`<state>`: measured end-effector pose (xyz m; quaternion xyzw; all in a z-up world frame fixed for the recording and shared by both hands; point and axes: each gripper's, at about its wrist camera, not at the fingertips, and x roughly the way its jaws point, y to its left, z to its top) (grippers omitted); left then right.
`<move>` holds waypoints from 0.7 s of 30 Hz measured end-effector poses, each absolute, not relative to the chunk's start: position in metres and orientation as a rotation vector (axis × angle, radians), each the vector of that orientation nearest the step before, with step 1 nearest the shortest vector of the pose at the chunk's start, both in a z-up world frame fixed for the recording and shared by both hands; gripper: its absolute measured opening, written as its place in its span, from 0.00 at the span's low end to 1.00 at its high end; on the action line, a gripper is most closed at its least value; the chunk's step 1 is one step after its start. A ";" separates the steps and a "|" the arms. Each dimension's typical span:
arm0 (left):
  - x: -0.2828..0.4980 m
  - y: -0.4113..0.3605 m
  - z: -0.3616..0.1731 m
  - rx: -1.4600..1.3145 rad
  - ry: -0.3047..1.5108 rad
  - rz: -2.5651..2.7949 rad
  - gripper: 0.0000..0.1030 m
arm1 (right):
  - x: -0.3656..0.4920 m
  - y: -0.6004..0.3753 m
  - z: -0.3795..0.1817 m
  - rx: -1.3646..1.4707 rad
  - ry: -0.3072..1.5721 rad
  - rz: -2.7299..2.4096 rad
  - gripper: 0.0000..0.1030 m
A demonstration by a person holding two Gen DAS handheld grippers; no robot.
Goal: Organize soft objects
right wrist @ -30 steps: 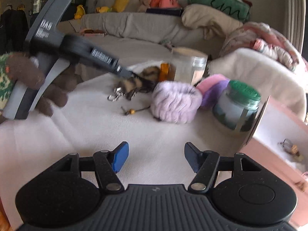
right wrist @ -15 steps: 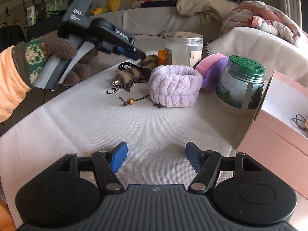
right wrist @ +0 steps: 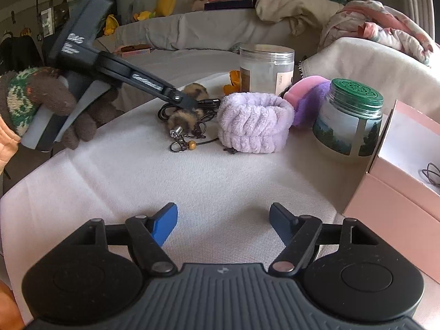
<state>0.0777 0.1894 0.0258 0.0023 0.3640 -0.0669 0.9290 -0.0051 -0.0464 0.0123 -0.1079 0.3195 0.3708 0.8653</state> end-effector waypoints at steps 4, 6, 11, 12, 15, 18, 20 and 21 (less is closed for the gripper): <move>0.082 0.173 0.015 0.115 0.741 -0.132 0.34 | -0.006 -0.044 0.012 -0.236 0.672 0.784 0.75; 0.078 0.169 0.014 0.148 0.728 -0.120 0.34 | -0.006 -0.043 0.012 -0.240 0.674 0.787 0.77; 0.072 0.177 0.011 0.087 0.699 -0.122 0.34 | -0.004 -0.044 0.012 -0.236 0.682 0.804 0.81; 0.071 0.179 0.011 0.068 0.688 -0.118 0.32 | -0.004 -0.044 0.012 -0.235 0.686 0.811 0.83; 0.065 0.186 0.013 0.000 0.657 -0.109 0.23 | 0.001 -0.045 0.012 -0.225 0.711 0.851 0.91; 0.058 0.197 0.017 -0.083 0.634 -0.123 0.16 | 0.005 -0.042 0.012 -0.212 0.745 0.883 1.00; 0.052 0.204 0.020 -0.129 0.614 -0.124 0.16 | 0.003 -0.037 0.012 -0.232 0.746 0.866 1.00; 0.048 0.208 0.023 -0.153 0.599 -0.122 0.16 | 0.000 -0.034 0.011 -0.258 0.741 0.858 1.00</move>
